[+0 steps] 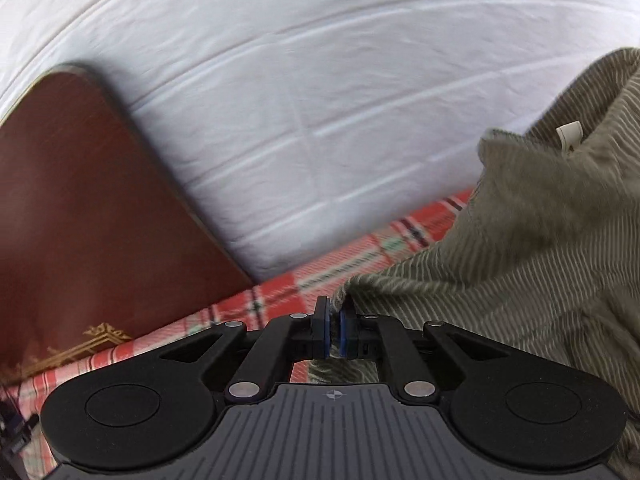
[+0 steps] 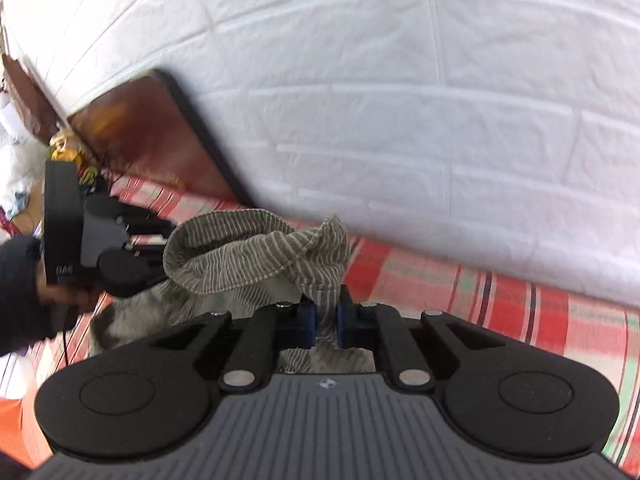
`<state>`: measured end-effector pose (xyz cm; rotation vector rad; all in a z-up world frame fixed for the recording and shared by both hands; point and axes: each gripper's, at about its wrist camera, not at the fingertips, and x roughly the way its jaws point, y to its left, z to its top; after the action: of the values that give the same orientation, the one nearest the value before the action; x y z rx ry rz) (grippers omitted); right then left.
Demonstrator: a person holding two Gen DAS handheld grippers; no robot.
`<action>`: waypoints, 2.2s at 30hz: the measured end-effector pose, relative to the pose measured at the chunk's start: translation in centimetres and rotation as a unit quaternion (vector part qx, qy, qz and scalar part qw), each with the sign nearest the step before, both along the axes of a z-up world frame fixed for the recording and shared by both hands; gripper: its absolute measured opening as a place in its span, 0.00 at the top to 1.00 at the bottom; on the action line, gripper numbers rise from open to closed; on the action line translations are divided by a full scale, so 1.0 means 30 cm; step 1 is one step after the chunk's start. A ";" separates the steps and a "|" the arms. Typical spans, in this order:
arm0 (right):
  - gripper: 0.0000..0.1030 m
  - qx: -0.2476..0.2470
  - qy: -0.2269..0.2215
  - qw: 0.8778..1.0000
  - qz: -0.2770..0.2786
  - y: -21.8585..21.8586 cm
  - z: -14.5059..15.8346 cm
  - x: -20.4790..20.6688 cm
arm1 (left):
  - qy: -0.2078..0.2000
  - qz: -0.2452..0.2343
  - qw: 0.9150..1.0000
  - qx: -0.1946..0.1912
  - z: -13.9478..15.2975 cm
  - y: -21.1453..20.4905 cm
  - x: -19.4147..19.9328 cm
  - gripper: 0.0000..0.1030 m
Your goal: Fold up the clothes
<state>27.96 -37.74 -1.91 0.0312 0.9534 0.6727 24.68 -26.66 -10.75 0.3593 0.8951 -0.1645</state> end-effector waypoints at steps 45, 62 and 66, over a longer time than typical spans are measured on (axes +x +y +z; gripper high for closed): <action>0.44 -0.048 0.087 0.955 -0.281 -0.601 -0.101 -0.618 | 0.076 0.099 0.992 0.018 0.093 0.378 -0.637 0.32; 0.46 0.011 0.205 0.943 -0.263 -0.567 -0.284 -0.916 | 0.069 -0.010 0.998 0.006 0.110 -0.057 -0.830 0.29; 0.48 0.040 0.218 0.936 -0.274 -0.568 -0.323 -0.912 | 0.072 -0.011 0.997 0.013 0.107 -0.105 -0.849 0.29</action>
<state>0.60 -54.79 -11.59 0.5202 1.2729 0.1796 -0.81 -29.81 -7.54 0.3852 1.0364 -0.2016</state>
